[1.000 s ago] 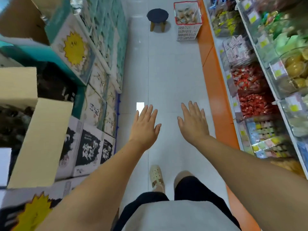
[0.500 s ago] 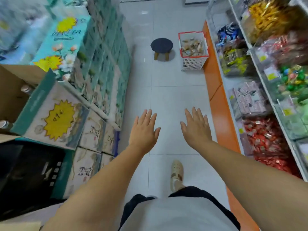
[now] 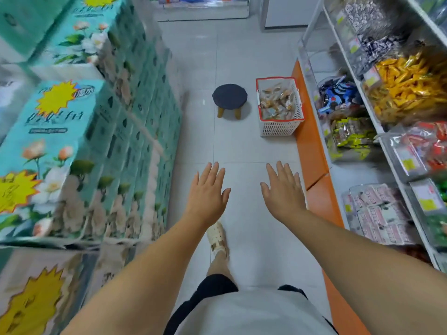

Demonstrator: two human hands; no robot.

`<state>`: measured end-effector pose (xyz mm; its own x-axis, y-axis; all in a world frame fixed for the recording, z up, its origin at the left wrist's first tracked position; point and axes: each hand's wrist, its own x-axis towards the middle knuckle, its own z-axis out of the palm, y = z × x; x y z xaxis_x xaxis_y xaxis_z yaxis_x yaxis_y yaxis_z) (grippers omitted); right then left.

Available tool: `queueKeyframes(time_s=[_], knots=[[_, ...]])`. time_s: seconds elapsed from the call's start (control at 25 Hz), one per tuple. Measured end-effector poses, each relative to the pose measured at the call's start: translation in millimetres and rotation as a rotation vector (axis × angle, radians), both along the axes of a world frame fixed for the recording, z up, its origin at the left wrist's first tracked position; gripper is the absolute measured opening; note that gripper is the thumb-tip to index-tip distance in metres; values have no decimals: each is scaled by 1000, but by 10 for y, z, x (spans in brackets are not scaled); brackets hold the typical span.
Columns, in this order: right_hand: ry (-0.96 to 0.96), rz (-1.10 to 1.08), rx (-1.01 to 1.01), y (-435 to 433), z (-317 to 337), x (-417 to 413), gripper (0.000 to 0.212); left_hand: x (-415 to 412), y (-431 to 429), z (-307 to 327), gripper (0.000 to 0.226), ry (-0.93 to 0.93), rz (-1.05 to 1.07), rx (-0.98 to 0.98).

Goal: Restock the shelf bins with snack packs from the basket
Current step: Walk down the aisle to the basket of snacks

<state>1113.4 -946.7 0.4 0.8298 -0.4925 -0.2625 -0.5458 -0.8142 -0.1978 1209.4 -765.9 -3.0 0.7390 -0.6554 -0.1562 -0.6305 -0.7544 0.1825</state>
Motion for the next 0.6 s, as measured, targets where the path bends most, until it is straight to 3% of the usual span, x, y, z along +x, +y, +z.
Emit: queueKeyframes(time_s=[0.36,0.6], knots=[[-34,-149,17,-921,140,2228,57,2394,-1078,131,61,13,-134,31],[-71,-199,18,-1924,-172,3445,56,3820,-2062,-12,60,0,-149,35]])
